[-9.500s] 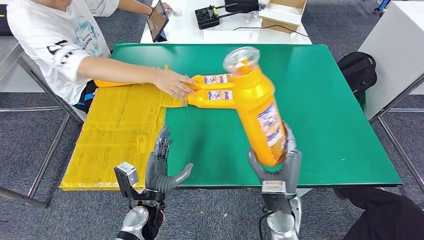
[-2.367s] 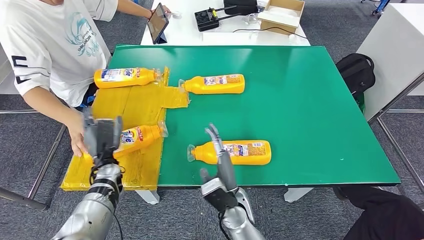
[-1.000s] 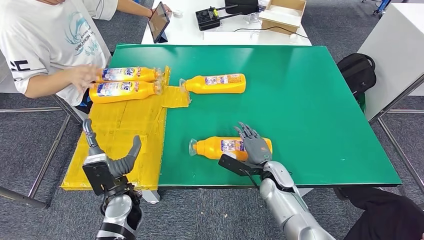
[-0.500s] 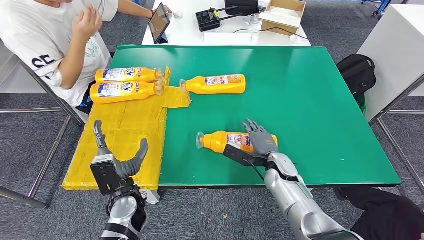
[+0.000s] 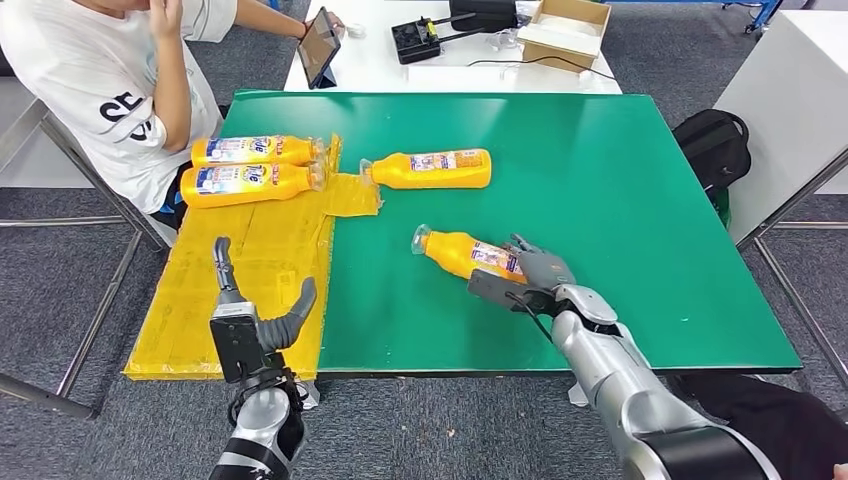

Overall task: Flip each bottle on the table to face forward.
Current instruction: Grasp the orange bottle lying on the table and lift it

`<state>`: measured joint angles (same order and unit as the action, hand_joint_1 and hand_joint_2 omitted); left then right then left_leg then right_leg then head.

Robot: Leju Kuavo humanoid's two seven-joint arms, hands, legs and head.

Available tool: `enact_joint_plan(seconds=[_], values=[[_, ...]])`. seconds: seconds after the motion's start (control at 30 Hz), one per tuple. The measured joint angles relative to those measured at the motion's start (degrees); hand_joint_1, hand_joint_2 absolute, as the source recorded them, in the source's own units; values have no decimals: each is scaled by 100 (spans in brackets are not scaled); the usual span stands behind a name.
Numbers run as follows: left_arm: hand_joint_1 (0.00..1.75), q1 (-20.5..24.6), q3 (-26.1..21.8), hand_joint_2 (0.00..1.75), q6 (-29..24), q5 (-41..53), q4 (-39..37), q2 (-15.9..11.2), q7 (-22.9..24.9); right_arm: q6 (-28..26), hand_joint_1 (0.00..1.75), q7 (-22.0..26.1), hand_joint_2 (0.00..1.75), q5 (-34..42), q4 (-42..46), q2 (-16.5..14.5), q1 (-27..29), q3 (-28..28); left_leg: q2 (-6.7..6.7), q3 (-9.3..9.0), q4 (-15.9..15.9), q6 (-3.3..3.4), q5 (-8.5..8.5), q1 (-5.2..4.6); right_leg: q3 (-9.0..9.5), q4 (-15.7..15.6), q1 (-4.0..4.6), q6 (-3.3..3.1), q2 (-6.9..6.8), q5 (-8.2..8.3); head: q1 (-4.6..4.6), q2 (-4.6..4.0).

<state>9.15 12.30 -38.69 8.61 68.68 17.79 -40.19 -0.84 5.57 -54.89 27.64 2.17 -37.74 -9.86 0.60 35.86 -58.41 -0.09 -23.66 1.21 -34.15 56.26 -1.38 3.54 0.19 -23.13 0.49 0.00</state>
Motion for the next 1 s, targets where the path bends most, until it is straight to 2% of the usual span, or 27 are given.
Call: enact_joint_plan(seconds=[0.33, 0.53, 0.63, 0.77, 0.87, 1.0], values=[[0, 101, 51, 175, 88, -89, -254, 1, 0, 117, 175, 197, 175, 234, -158, 196, -76, 1, 0, -17, 0, 0, 0, 0, 19, -2, 1, 0, 0, 0, -1, 0], [0, 109, 49, 175, 85, -81, -318, 2, 0, -329, 175, 482, 175, 547, -136, 117, 36, 74, -6, -18, 0, 0, -1, 1, 22, -1, 1, 0, 2, 0, -1, 0], [0, 101, 37, 175, 111, -81, -320, 3, 0, -812, 175, 976, 175, 966, 72, -28, 248, 225, -7, -14, 1, 0, -1, 1, 22, 1, 2, 0, 2, 2, 1, 0], [0, 87, 17, 175, 345, -95, -346, 14, 0, -1430, 175, 1833, 175, 1769, 983, -422, 926, 519, -1, 6, 1, -2, 1, 4, -2, 4, 5, 1, 0, 3, -3, 0], [0, 87, -26, 175, 766, -209, -471, 29, 1, -1871, 175, 2089, 175, 2366, 2255, -741, 1577, 690, 26, 28, 1, -4, 3, 8, -15, 8, 7, 1, -13, -2, -2, 0], [0, 110, -85, 175, 1265, -463, -678, 48, 2, -2244, 175, 2307, 175, 2694, 3490, -999, 2093, 827, 22, 48, 1, -2, 1, 7, -37, 6, 1, 1, -12, -4, -2, 0]])
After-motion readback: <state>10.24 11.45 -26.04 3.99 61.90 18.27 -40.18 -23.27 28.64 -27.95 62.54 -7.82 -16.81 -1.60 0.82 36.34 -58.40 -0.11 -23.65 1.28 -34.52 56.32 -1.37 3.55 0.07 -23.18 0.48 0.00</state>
